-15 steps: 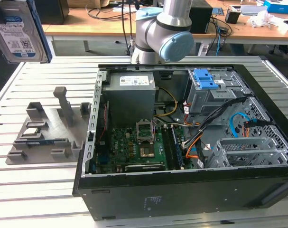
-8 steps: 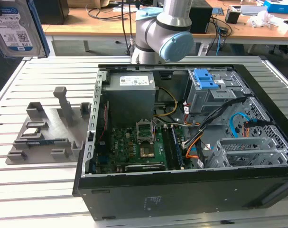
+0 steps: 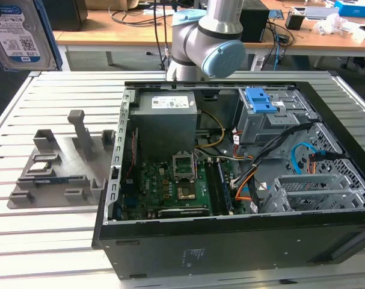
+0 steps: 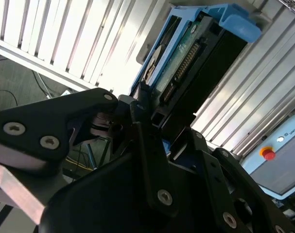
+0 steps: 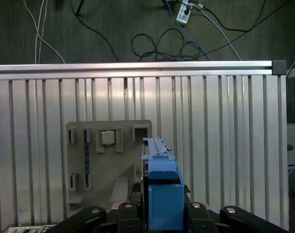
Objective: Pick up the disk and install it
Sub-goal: 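Pick up the disk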
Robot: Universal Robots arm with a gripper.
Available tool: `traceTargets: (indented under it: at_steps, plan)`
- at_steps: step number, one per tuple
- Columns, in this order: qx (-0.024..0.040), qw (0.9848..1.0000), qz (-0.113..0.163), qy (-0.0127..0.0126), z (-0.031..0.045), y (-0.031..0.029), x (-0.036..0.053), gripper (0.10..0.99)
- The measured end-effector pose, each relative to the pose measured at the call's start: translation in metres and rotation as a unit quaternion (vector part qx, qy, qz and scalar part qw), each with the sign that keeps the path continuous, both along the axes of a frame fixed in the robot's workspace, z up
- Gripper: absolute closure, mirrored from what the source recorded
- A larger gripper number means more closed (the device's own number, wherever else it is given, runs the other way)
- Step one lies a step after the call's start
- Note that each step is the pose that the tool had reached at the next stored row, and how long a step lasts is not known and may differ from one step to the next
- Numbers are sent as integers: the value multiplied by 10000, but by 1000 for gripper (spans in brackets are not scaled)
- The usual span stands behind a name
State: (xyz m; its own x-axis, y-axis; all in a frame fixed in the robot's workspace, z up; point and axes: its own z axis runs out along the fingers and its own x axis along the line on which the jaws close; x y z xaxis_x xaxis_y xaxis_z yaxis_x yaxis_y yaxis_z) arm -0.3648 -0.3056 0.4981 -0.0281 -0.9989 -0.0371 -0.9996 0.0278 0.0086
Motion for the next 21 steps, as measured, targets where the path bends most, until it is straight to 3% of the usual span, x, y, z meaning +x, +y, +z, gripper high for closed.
traceTargets:
  at_steps: [10, 21]
  plan:
    - [0, 10000, -1, 0, 0, 1, 326, 722]
    - [-2, 10000, -1, 0, -1, 1, 754, 722]
